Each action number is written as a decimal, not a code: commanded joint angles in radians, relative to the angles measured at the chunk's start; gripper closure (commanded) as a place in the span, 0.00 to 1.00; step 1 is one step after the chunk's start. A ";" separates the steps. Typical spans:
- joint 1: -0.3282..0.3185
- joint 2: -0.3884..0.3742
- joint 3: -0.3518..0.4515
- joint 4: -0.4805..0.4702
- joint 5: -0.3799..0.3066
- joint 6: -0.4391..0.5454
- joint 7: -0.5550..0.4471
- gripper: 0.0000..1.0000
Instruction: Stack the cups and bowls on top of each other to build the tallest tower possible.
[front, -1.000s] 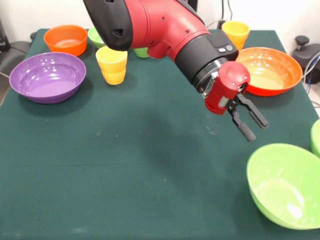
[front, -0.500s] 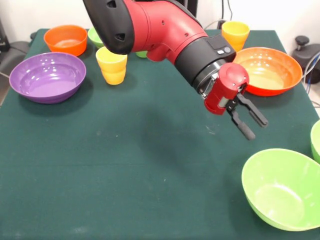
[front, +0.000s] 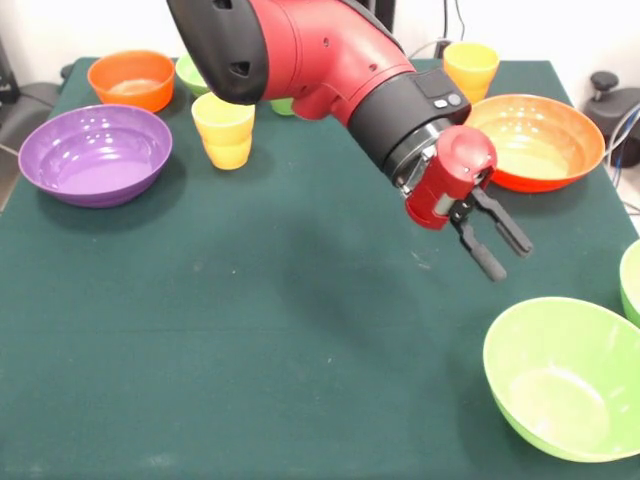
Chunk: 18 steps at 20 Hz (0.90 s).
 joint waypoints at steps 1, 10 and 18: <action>-0.106 -0.028 0.177 0.101 -0.018 0.624 -0.125 0.00; -0.032 -0.078 0.098 0.094 0.313 1.092 -0.385 0.00; 0.037 -0.010 0.090 -0.015 0.304 1.209 -0.399 0.00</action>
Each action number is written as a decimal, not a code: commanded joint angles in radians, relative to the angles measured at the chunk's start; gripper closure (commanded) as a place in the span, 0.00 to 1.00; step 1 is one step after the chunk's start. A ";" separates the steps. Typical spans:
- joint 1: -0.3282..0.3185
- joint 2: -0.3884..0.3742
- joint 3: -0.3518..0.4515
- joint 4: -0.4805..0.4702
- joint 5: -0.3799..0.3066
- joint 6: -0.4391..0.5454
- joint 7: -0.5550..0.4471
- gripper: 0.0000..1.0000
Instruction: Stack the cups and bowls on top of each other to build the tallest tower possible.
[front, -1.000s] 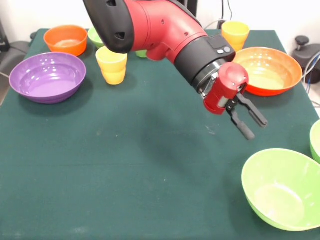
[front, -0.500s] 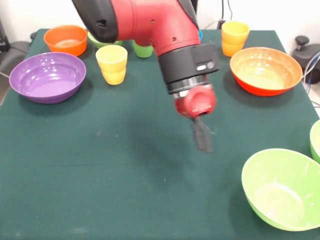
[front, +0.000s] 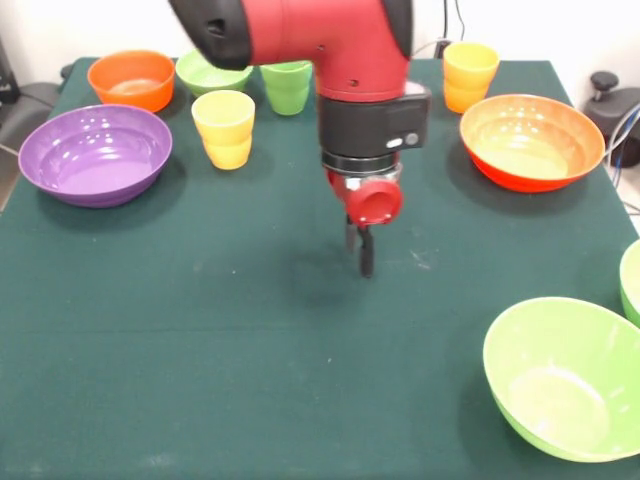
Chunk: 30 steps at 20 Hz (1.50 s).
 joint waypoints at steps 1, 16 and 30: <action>0.093 0.071 0.002 -0.081 0.021 0.149 -0.276 0.00; 0.036 0.090 -0.016 -0.180 0.029 0.109 -0.436 0.00; 0.099 -0.013 0.025 -0.182 0.195 0.309 -0.536 0.00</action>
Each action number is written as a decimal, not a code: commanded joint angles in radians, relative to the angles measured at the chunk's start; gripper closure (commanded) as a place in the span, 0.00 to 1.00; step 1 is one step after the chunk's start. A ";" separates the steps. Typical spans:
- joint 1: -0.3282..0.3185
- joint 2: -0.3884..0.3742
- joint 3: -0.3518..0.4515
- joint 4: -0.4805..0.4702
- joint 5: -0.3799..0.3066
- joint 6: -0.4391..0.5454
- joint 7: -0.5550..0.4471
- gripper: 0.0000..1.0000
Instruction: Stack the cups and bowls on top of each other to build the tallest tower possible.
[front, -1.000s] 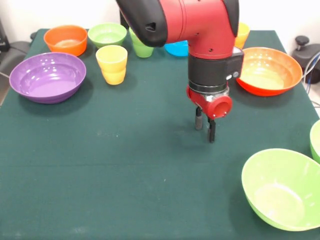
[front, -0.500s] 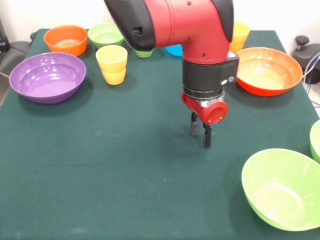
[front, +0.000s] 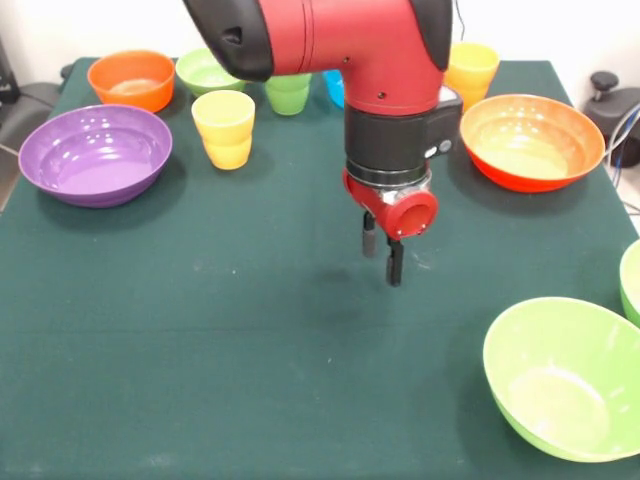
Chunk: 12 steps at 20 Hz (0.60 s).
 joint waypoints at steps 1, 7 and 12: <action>0.067 -0.025 0.026 -0.094 0.059 0.191 -0.262 0.00; 0.111 -0.018 0.020 -0.151 0.077 0.213 -0.252 0.00; 0.128 -0.012 0.008 -0.176 0.089 0.214 -0.247 0.00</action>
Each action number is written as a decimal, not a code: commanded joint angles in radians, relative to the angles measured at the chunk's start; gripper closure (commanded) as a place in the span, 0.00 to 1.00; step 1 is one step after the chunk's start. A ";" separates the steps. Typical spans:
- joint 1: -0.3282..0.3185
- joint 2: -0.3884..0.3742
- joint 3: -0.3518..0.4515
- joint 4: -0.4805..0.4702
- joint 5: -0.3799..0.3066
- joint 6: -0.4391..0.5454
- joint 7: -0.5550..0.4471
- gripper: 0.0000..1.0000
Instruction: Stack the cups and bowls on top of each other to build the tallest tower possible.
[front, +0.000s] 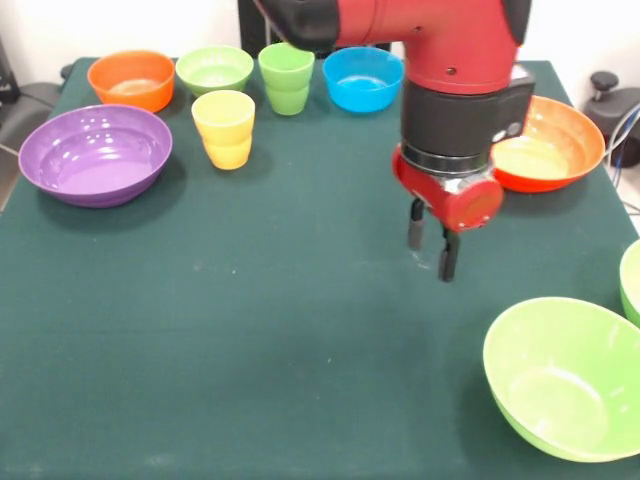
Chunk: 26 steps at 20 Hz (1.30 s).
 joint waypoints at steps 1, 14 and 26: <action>0.044 0.025 0.008 -0.098 0.015 0.103 -0.225 0.00; 0.055 0.051 0.008 -0.156 0.060 0.116 -0.246 0.00; 0.096 0.108 -0.017 -0.237 0.066 0.126 -0.221 0.00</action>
